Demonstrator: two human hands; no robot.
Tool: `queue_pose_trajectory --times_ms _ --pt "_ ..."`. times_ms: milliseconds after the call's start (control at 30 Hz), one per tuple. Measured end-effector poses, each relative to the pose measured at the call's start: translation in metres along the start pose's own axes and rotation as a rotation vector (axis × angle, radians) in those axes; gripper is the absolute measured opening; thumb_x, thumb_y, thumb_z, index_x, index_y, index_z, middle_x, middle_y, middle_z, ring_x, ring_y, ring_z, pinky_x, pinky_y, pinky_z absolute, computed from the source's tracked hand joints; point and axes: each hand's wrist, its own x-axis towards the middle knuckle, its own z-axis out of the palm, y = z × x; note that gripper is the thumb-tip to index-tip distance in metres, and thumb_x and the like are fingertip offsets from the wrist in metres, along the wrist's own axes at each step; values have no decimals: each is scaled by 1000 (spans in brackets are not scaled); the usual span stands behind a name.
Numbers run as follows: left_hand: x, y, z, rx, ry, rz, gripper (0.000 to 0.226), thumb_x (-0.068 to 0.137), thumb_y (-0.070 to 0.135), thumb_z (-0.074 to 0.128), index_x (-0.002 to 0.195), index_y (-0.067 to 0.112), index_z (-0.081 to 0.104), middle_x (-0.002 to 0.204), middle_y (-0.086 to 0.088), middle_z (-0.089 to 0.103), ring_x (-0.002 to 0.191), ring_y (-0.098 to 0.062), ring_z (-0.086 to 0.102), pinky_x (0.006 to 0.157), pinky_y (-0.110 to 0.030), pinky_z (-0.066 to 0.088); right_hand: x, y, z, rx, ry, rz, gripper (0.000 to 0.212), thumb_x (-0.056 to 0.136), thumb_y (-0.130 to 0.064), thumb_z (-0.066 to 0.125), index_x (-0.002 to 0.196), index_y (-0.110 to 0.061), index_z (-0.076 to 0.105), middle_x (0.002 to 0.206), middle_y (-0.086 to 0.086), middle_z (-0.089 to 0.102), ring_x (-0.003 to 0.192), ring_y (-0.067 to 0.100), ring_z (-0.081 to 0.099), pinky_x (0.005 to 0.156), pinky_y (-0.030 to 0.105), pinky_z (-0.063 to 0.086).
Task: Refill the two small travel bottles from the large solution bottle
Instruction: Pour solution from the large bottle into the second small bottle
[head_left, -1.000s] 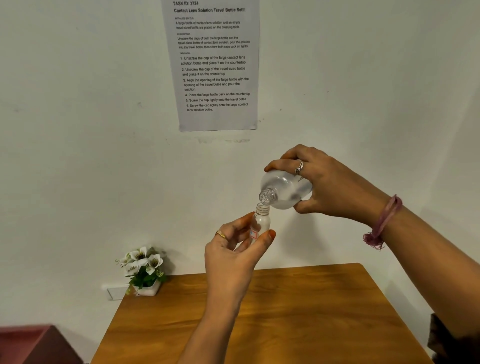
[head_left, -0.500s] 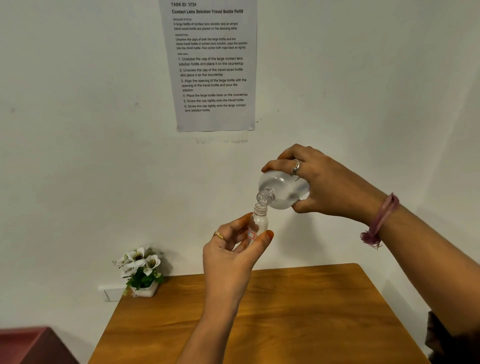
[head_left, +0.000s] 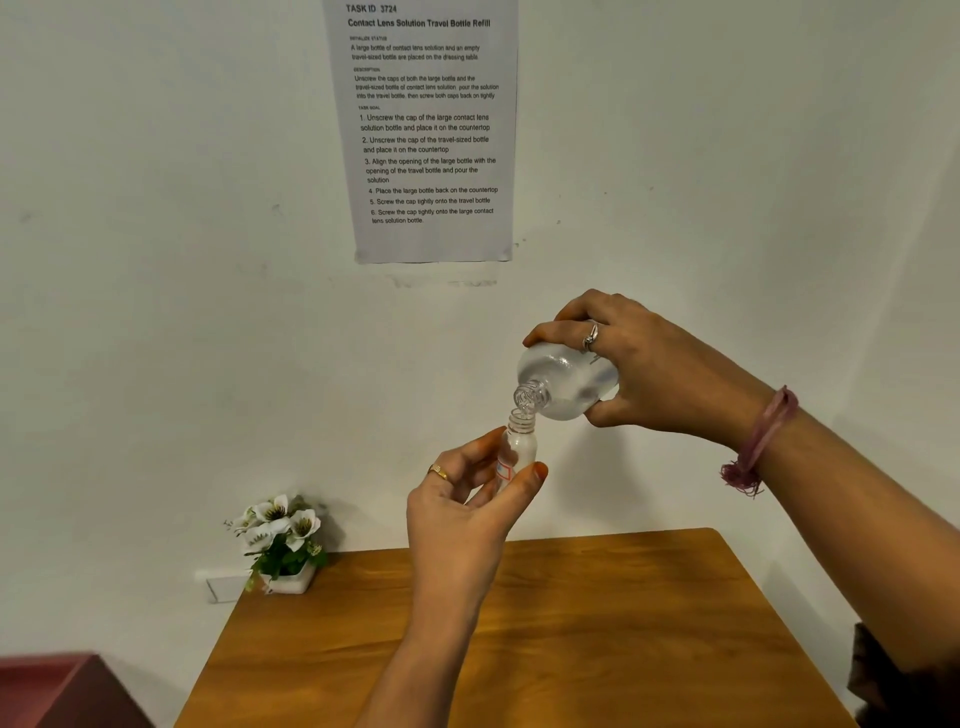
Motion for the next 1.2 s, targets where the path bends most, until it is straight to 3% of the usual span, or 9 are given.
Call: queue_pose_trajectory --times_ms 600,933,1200 --pt "-1 1 -7 -36 10 -3 37 67 6 82 101 18 72 93 2 76 88 -6 71 82 -30 59 4 -9 1 -20 -15 -2 73 69 -13 75 133 -33 46 124 -2 48 108 18 46 82 25 41" --pt "-2 2 -11 -35 12 1 36 68 7 82 99 20 71 92 4 76 87 -3 70 79 -23 58 5 -15 1 -15 -9 1 72 68 -13 76 132 -32 47 124 -2 48 109 19 46 85 32 46" --pt "-2 2 -13 -30 10 0 37 68 7 82 100 20 71 94 4 76 88 -3 70 79 -22 58 6 -18 1 -26 -13 1 73 68 -13 76 132 -33 47 124 -2 48 109 18 46 84 29 44"
